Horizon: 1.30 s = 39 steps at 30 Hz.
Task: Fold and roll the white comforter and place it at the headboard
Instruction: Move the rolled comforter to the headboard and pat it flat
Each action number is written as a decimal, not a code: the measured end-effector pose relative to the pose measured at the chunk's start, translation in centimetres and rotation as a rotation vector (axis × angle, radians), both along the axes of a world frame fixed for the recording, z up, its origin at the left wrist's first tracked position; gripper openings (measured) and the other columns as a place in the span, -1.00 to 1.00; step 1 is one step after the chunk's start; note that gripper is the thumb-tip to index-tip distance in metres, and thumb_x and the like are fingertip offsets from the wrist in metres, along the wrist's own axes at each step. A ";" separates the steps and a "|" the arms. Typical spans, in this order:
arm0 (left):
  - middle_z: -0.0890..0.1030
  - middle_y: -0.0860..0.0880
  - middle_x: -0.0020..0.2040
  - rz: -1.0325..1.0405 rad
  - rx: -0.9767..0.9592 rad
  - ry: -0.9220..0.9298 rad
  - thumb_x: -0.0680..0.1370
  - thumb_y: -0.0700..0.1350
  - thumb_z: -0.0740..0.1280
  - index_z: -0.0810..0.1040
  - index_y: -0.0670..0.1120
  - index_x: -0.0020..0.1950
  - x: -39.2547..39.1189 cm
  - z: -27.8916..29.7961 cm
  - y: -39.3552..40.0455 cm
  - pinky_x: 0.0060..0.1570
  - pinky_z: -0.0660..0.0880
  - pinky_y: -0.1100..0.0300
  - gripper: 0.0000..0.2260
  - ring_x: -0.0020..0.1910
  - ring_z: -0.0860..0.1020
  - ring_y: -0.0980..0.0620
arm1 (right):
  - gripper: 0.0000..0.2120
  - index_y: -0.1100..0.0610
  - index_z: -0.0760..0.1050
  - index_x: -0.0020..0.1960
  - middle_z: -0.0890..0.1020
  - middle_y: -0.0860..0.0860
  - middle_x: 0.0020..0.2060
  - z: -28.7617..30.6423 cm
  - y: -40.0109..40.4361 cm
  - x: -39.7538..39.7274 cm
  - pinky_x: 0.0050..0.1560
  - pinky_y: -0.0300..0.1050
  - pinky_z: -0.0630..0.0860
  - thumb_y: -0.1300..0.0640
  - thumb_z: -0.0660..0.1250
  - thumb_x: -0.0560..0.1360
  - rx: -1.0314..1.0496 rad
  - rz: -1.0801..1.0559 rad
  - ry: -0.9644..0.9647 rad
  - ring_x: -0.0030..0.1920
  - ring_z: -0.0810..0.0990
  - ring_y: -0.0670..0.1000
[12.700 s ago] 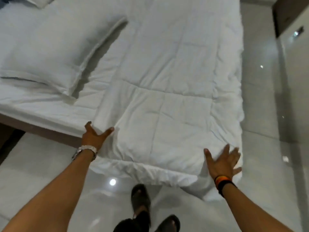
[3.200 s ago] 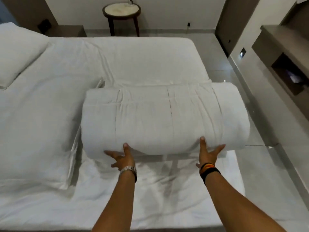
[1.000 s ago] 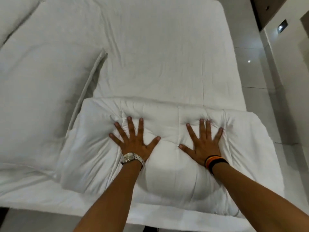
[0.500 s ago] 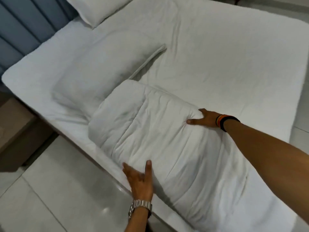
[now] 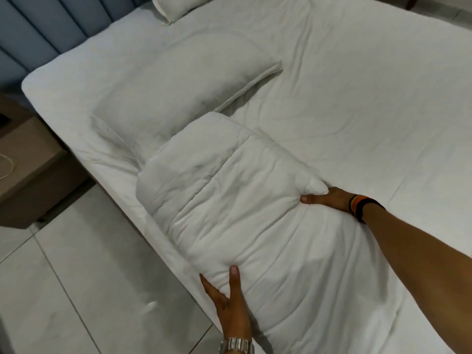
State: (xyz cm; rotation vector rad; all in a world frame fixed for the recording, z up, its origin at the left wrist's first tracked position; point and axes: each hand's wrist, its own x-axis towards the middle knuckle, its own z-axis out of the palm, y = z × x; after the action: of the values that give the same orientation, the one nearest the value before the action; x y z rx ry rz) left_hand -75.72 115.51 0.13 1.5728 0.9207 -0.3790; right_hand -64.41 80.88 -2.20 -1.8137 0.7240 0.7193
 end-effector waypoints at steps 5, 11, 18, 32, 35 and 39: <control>0.31 0.00 0.61 -0.011 -0.076 -0.013 0.31 0.45 0.33 0.05 0.32 0.64 1.9 3.6 0.2 0.25 0.31 0.14 -0.06 0.49 0.40 -0.11 | -0.17 -0.07 0.69 0.25 0.78 -0.05 0.11 4.1 2.0 -1.7 0.14 -0.07 0.61 -0.40 0.70 0.07 0.110 -0.168 -0.147 0.07 0.77 -0.03; 0.35 0.13 0.51 -0.044 -0.173 -0.202 0.33 0.48 0.35 0.12 0.31 0.64 9.4 11.2 4.2 0.15 0.43 0.28 -0.08 0.30 0.47 0.08 | -0.21 0.06 0.74 0.17 0.80 0.05 0.05 13.2 5.7 1.9 0.20 0.04 0.62 -0.36 0.71 0.09 0.140 -0.253 -0.256 0.04 0.79 0.06; 0.39 0.25 0.30 -0.192 -0.223 -0.522 0.38 0.48 0.40 0.21 0.30 0.60 26.4 19.6 12.1 0.23 0.35 0.20 -0.16 0.28 0.40 0.14 | -0.30 -0.01 0.74 0.22 0.78 0.02 0.14 23.4 13.2 11.8 0.23 0.02 0.58 -0.38 0.66 0.21 0.140 -0.359 -0.466 0.11 0.77 0.03; 0.46 0.19 0.47 -0.648 -0.050 -0.799 0.43 0.46 0.37 0.31 0.25 0.58 66.5 32.8 31.2 0.35 0.29 0.23 -0.24 0.48 0.42 0.04 | -0.63 -0.08 0.67 0.04 0.76 0.00 0.11 27.7 36.8 38.1 0.12 -0.08 0.57 -0.30 0.55 0.40 0.040 -0.740 -0.743 0.07 0.70 0.01; 0.26 0.19 0.62 -0.756 0.010 -0.865 0.45 0.50 0.26 0.09 0.32 0.65 73.6 34.3 33.1 0.40 0.16 0.22 -0.19 0.59 0.26 0.06 | -0.28 -0.06 0.59 0.36 0.67 0.04 0.30 27.8 39.6 44.9 0.22 0.00 0.57 -0.42 0.50 0.33 0.000 -0.734 -0.743 0.26 0.64 0.09; 0.11 0.22 0.66 -0.920 0.013 -0.883 0.41 0.54 0.21 -0.09 0.45 0.61 82.1 35.0 36.4 0.54 0.12 0.04 -0.16 0.61 0.20 0.06 | -0.03 -0.25 -0.19 0.70 0.11 -0.07 0.71 28.4 41.9 54.5 0.58 -0.05 0.23 -0.21 0.43 0.57 -0.024 -0.669 -0.860 0.63 0.24 0.03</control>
State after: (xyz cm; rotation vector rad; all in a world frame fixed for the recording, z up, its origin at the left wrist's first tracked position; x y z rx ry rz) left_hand 6.37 151.93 35.16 1.8454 -0.5110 -0.2490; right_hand -9.88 122.75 26.18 -1.5396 0.6667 -0.4939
